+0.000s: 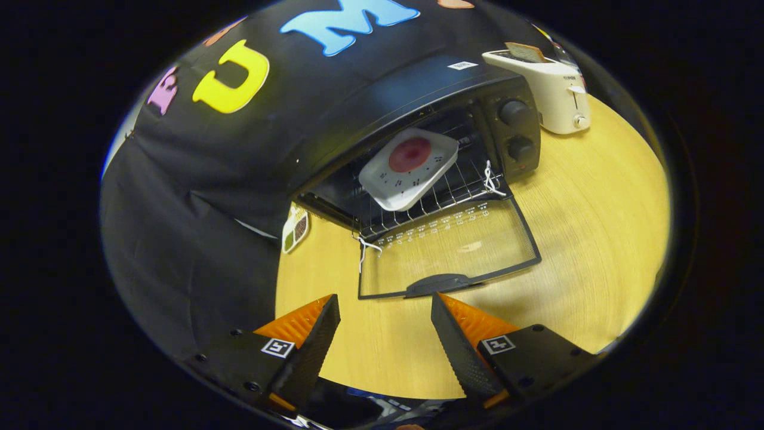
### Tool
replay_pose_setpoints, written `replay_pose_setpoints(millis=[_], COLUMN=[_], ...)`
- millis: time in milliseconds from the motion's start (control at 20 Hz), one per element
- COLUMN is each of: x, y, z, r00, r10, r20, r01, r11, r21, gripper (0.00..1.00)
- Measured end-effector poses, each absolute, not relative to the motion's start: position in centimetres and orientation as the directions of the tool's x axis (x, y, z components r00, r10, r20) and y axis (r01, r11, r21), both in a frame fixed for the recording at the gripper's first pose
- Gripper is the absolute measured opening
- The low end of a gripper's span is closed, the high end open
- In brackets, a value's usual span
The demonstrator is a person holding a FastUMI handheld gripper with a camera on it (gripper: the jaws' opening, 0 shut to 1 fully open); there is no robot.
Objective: Open the toaster oven, put the food inside, and close the toaster oven door.
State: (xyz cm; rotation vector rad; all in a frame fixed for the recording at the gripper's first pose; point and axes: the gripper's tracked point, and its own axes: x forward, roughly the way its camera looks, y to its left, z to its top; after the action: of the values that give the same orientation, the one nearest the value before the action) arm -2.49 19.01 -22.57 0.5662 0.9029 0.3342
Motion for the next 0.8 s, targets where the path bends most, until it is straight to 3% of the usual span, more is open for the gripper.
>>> replay_pose_setpoints(millis=[150, 400, 800], x=[-3.5, -3.7, -1.0], y=[19.6, 18.5, 15.0], z=[-25.8, -30.3, -34.0], r00=[0.547, 0.513, 0.587], r10=[0.451, 0.317, 0.092], r20=[-0.706, -0.798, -0.804], r01=[-0.107, -0.109, -0.065], r11=[0.874, 0.946, 0.996], r21=[0.475, 0.307, 0.066], gripper=[0.98, 0.98, 0.98])
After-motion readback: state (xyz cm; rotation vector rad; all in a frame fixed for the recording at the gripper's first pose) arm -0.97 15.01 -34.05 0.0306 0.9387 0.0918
